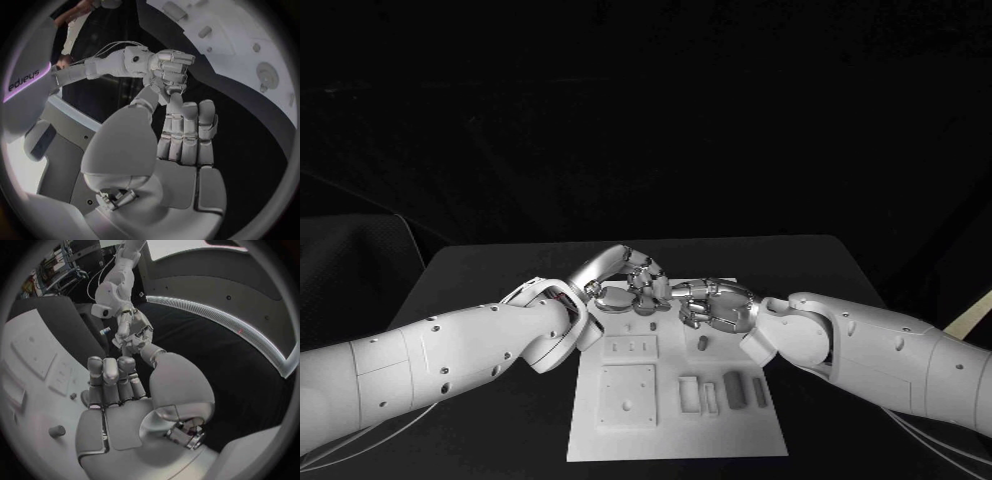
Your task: Assemble the parts on the task board
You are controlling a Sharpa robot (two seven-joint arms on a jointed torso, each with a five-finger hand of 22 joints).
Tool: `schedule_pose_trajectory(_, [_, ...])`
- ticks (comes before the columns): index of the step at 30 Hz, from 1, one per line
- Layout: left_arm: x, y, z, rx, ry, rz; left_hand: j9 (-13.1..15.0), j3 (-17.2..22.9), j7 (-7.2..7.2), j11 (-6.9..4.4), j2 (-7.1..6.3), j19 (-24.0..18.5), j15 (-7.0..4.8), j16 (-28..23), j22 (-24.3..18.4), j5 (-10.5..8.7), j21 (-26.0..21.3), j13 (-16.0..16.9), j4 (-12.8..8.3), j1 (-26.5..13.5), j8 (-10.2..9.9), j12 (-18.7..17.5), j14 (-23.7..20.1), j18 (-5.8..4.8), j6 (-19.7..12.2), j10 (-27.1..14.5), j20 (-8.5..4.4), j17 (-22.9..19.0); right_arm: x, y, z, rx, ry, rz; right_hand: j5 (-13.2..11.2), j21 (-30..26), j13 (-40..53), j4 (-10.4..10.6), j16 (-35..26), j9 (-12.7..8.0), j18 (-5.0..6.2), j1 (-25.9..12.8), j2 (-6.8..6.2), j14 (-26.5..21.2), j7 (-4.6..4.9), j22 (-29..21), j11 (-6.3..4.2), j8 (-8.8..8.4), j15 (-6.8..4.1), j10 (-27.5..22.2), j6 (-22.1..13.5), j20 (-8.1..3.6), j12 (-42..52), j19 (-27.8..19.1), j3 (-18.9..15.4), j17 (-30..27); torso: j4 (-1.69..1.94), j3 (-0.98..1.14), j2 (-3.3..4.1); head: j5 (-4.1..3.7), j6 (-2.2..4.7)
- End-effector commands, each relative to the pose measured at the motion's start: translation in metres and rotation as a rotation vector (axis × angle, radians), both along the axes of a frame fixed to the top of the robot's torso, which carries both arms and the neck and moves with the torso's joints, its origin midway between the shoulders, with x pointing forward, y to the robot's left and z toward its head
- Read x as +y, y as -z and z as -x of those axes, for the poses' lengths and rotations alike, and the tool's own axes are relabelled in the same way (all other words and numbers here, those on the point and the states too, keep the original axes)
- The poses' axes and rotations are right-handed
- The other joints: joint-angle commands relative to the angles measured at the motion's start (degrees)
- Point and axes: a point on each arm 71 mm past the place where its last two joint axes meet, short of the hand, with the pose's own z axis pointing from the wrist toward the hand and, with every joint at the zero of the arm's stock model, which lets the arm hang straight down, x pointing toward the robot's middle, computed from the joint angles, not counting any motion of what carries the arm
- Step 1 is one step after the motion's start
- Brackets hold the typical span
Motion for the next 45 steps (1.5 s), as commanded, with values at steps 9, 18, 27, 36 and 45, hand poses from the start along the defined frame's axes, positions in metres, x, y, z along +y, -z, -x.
schedule_pose_trajectory(9, [-0.0017,-0.0007,0.001,-0.004,0.006,-0.001,0.1,-1.78,-0.3,-2.79,0.27,6.26,-3.39,17.23,5.23,0.02,10.67,9.8,0.75,0.84,-0.89,16.95,2.07,3.82,0.88,0.86,-1.62,8.35,0.0035,0.0003,0.0008,-0.008,-0.03,0.001,0.19,3.09,-0.11,0.01,-0.41,1.44,-0.25,-0.02,0.52,-0.22,0.51,-0.1,0.21,1.86,-0.12,-0.12,5.0,0.11,-0.39,-0.29,0.28,-0.09,-0.02,0.02,-0.01,0.18,-0.1])
schedule_pose_trajectory(18, [0.0004,-0.0007,0.0007,-0.003,0.002,0.0,0.33,-1.92,-0.26,-3.53,0.63,7.5,-4.15,21.46,6.51,-0.02,13.25,12.02,1.29,0.62,-0.52,20.72,2.5,4.69,1.55,1.03,-1.76,9.05,0.0034,0.0006,0.0009,-0.015,-0.037,0.01,0.19,3.08,-0.13,0.0,-0.43,1.44,-0.26,-0.04,0.54,-0.25,0.51,-0.11,0.21,1.86,-0.12,-0.14,5.0,0.12,-0.41,-0.32,0.29,-0.1,-0.01,0.01,0.0,0.25,-0.09])
schedule_pose_trajectory(27, [0.0009,-0.0002,0.0003,0.002,0.003,-0.003,0.89,-0.96,0.29,-3.74,1.84,7.34,-4.39,22.97,6.86,0.09,13.88,12.73,1.98,0.82,0.59,21.84,1.87,5.08,4.07,0.25,-1.72,8.86,0.0037,0.0004,0.001,-0.018,-0.04,0.01,0.19,3.06,-0.14,-0.01,-0.44,1.44,-0.27,-0.08,0.55,-0.28,0.51,-0.12,0.22,1.86,-0.11,-0.16,4.99,0.12,-0.43,-0.35,0.31,-0.11,0.0,0.02,0.0,0.29,-0.04])
schedule_pose_trajectory(36, [0.0013,0.0005,-0.0003,0.011,0.001,-0.007,0.95,-0.64,0.48,-3.76,2.18,7.24,-4.42,23.18,6.9,0.11,13.94,12.82,2.17,0.9,0.68,21.98,1.69,5.14,4.4,0.05,-1.7,8.78,0.0052,0.0,0.0024,-0.018,-0.051,0.007,0.19,3.05,-0.15,-0.03,-0.46,1.44,-0.27,-0.1,0.57,-0.3,0.52,-0.13,0.23,1.85,-0.11,-0.18,4.99,0.12,-0.45,-0.37,0.32,-0.12,0.0,0.03,0.01,0.32,-0.06])
schedule_pose_trajectory(45, [0.0011,0.0014,-0.0011,0.021,0.0,-0.012,0.95,-0.52,0.56,-3.76,2.27,7.19,-4.42,23.23,6.9,0.12,13.94,12.83,2.21,0.95,0.66,22.0,1.62,5.16,4.41,-0.04,-1.69,8.75,0.0057,-0.0002,0.0029,-0.019,-0.057,0.006,0.19,3.04,-0.16,-0.04,-0.47,1.45,-0.28,-0.13,0.58,-0.32,0.52,-0.14,0.23,1.85,-0.1,-0.19,4.99,0.13,-0.46,-0.39,0.34,-0.13,0.01,0.02,0.0,0.44,-0.16])
